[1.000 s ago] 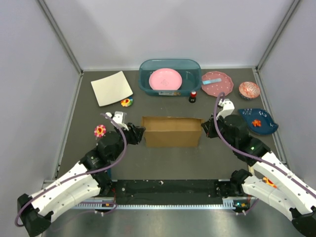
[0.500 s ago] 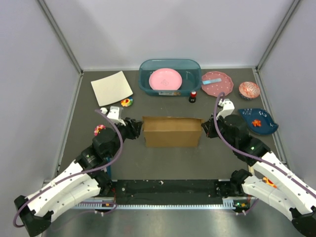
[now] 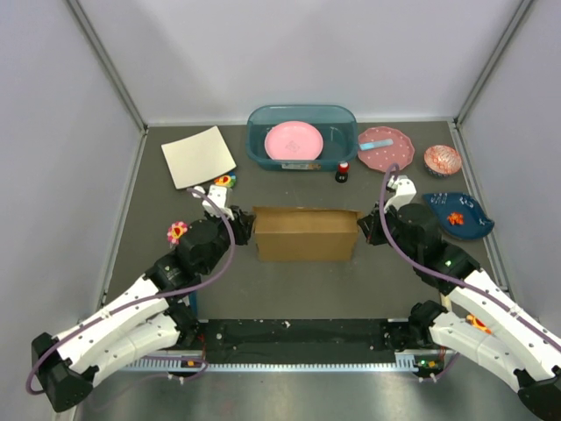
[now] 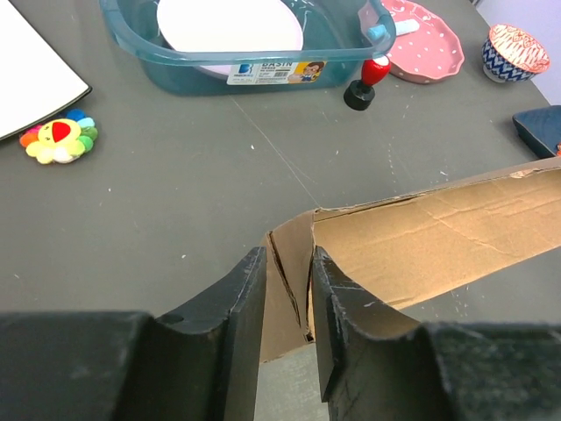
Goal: Fold the paper box
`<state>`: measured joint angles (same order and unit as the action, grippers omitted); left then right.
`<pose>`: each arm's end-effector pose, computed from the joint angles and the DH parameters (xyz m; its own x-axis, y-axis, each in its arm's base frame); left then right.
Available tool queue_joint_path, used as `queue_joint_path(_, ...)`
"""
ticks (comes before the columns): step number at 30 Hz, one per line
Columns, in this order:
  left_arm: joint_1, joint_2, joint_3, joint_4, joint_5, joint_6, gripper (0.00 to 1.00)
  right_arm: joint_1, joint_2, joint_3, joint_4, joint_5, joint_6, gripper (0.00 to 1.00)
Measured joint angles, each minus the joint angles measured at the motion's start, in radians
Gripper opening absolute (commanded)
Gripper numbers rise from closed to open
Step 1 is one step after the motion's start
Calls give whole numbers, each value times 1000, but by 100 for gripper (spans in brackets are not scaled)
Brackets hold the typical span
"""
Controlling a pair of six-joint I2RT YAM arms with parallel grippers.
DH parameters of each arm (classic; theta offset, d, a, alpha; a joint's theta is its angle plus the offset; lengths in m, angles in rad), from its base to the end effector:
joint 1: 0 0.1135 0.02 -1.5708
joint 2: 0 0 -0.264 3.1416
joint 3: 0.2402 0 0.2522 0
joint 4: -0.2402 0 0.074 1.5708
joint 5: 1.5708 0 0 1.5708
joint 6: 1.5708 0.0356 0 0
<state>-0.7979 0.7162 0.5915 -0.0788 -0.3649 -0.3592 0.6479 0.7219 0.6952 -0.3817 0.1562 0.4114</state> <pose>0.1323 -0.1174 0.2942 -0.2814 -0.1818 -0.9422 0.3480 0.8957 -0.2767 0.1377 0.0973 0.2980 -0.4831 0.1298 -0.8659 -0.3154 0.8967 0.3104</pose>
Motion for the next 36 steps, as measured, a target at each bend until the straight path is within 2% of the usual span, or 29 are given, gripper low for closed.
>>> queue_joint_path(2, 0, 8, 3, 5, 0, 3, 24, 0, 0, 0, 0, 0, 0, 0)
queue_joint_path(6, 0, 18, 4, 18, 9, 1, 0, 0, 0, 0, 0, -3, 0, 0)
queue_joint_path(13, 0, 19, -6, 38, 26, -18, 0, 0, 0, 0, 0, -3, 1, 0)
queue_joint_path(25, -1, -47, -134, 190, 46, -111, 0, 0, -2, 0, -5, 5, 0, 0)
queue_joint_path(36, -42, -42, -171, 245, -15, -102, 0, 0, -16, -2, -16, 16, 0, 0)
